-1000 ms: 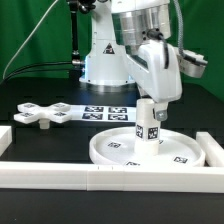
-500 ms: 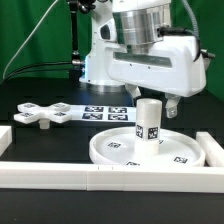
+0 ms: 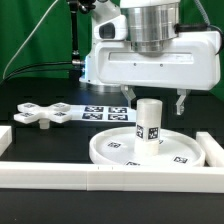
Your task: Assemble round table
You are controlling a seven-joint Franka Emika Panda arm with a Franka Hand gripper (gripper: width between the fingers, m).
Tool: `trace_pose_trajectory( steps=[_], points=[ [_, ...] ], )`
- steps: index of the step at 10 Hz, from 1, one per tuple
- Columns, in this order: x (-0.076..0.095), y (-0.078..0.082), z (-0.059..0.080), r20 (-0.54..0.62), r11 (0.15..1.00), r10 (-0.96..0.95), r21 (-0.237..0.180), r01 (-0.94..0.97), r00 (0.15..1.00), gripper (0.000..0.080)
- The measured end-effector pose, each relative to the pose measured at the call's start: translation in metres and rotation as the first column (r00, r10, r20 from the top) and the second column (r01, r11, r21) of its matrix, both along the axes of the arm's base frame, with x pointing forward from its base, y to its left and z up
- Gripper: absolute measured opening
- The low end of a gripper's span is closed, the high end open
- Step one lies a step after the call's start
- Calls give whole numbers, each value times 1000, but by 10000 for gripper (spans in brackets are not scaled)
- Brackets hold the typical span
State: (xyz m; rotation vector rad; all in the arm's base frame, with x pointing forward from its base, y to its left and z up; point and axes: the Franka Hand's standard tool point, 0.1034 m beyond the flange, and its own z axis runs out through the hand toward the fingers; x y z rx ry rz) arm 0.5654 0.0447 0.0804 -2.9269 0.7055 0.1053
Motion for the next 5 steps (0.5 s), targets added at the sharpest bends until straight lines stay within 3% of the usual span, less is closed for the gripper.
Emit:
trace_pose_trajectory(
  steps=[2, 5],
  points=[
    [0, 0, 0, 20, 986, 164, -6, -164, 986, 648],
    [3, 0, 1, 57, 875, 484, -45, -482, 873, 648]
  ],
)
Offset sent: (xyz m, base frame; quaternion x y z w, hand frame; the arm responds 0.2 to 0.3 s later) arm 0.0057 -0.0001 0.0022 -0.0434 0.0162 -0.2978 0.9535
